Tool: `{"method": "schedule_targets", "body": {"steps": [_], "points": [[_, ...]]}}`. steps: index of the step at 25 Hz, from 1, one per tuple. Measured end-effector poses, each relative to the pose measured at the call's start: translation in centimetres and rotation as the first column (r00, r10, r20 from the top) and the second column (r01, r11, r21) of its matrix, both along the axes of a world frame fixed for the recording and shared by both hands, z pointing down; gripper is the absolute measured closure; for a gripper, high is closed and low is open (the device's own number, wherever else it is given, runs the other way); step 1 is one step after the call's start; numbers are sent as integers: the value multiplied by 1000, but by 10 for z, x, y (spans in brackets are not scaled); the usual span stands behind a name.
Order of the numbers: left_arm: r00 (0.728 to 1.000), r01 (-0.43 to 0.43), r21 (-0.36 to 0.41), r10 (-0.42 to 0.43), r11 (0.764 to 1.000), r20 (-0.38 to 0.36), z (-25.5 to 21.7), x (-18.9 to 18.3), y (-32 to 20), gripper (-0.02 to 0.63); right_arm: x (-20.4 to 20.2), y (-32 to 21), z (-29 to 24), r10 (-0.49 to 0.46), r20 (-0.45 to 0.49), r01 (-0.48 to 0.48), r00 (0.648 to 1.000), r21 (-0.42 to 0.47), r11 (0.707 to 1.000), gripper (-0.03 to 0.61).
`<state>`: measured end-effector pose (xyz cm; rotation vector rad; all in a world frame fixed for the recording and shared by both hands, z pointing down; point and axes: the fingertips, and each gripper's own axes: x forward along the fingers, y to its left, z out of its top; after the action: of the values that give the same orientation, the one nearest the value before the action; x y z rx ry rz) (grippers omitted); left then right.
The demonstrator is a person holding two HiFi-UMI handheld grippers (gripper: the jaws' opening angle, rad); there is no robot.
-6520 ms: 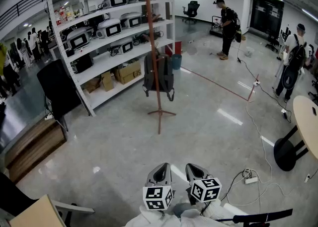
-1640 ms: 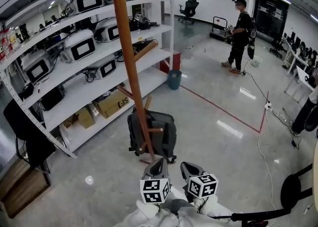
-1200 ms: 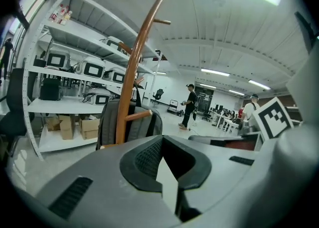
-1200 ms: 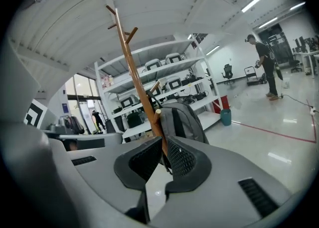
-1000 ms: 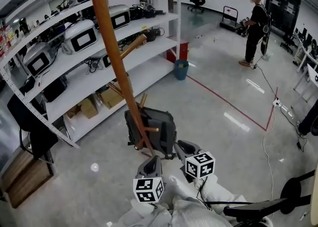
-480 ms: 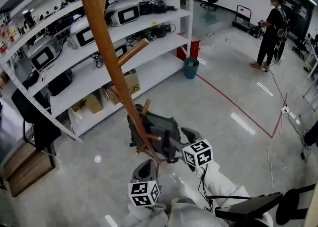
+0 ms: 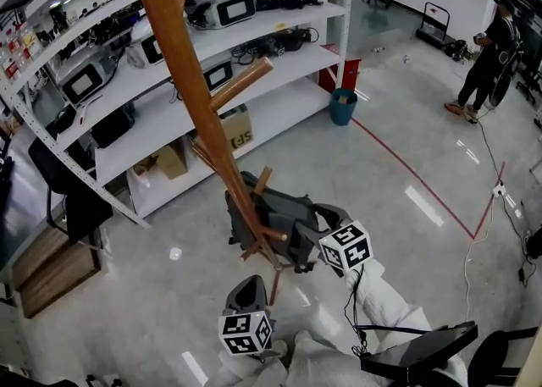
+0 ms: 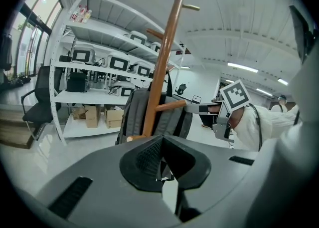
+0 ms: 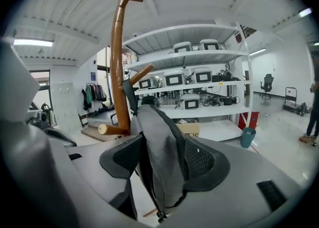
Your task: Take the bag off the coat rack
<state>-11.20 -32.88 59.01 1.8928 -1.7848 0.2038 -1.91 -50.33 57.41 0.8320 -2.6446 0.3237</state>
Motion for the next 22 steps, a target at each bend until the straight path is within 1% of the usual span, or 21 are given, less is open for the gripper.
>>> {"method": "schedule_targets", "body": {"steps": [2,3,5,6,7,8,10,12,14,15,16,18,22], "points": [[1000,6,-6,-6,1000,1,2,-4,1,612,-2,-2,-1,-14,2,14,1000,12,1000,310],[1000,7,-8,-7,1000,2,2,-5,2,612,-3,-3,-3,-37,-16,37,999,37,999,310],[1000,8,-7,-8,1000,5,1,-6,6,613,-3,-3,-9,-115,-102,127,988,117,985,310],[1000,11,-4,-11,1000,8,0,-8,8,614,-4,-3,-11,-159,-156,183,975,147,972,310],[1000,18,-2,-18,1000,10,0,-11,10,612,-5,-3,-11,-200,-199,233,959,159,959,310],[1000,29,-1,-29,1000,10,1,-16,12,612,-7,-4,-10,-236,-222,273,946,153,950,309],[999,53,-6,-53,999,3,2,-24,15,613,-13,-5,-8,-291,-215,320,932,112,941,310],[998,69,-13,-69,998,-6,4,-29,18,613,-16,-4,-6,-305,-187,324,934,85,942,310],[997,74,-16,-74,997,-11,7,-31,19,612,-17,-2,-3,-293,-163,309,942,83,947,315],[997,74,-18,-74,997,-14,9,-31,20,614,-19,-1,-1,-285,-156,300,946,85,950,341],[997,74,-20,-74,997,-17,10,-31,20,613,-20,0,2,-276,-153,291,949,86,953,391],[997,69,-24,-70,997,-24,12,-29,20,613,-24,2,6,-255,-152,269,955,81,960,456],[999,47,-20,-48,999,-25,12,-23,18,612,-29,3,9,-205,-155,218,966,67,974,479]]}}
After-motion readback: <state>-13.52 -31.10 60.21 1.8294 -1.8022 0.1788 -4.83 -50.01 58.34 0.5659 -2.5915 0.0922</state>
